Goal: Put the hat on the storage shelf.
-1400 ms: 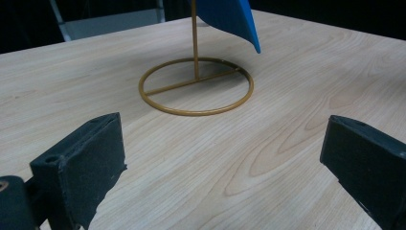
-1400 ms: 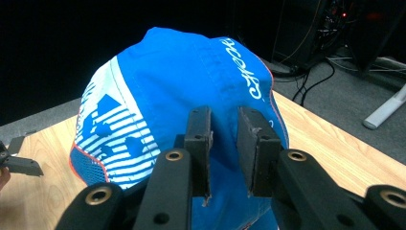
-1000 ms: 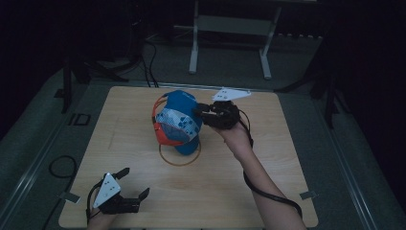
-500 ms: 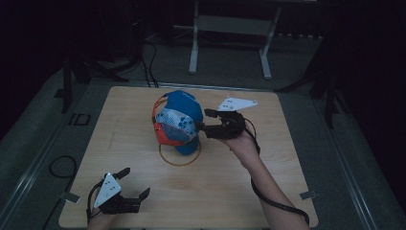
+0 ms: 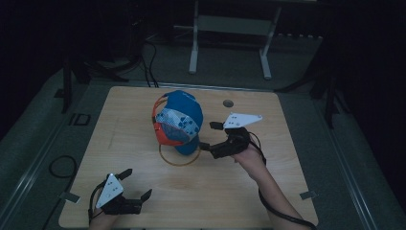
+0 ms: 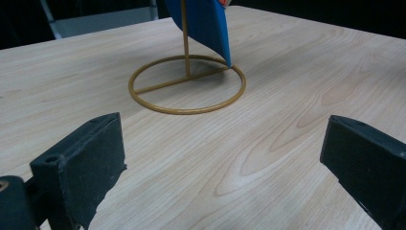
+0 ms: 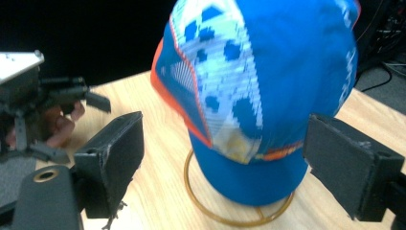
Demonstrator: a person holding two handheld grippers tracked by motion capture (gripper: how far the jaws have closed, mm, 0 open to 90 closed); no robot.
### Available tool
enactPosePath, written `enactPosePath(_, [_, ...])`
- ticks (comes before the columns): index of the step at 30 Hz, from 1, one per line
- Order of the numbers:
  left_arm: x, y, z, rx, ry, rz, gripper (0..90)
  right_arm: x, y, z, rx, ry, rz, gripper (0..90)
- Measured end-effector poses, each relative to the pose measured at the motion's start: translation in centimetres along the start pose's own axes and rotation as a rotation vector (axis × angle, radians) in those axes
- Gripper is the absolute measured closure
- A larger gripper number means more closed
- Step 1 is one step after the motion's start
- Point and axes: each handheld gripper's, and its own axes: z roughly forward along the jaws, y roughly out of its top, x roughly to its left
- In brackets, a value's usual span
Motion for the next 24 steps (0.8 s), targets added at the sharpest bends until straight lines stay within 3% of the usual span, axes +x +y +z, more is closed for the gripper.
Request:
enactPosePath(18, [0.1,-0.2,0.1,0.002,-0.005,-0.01,1.9,-0.3,-6.1,-0.4,0.047,0.013,0.035,13.3])
enactPosePath(21, [0.2,-0.3,0.1,-0.003,-0.015,-0.015,1.9,-0.2,-7.3,-0.3,0.072,0.019,0.004,13.3])
enactPosePath(24, [0.3,-0.3,0.1,0.0,-0.014,-0.017,1.9,-0.2,-8.4,0.0,0.093,0.037,0.01,13.3])
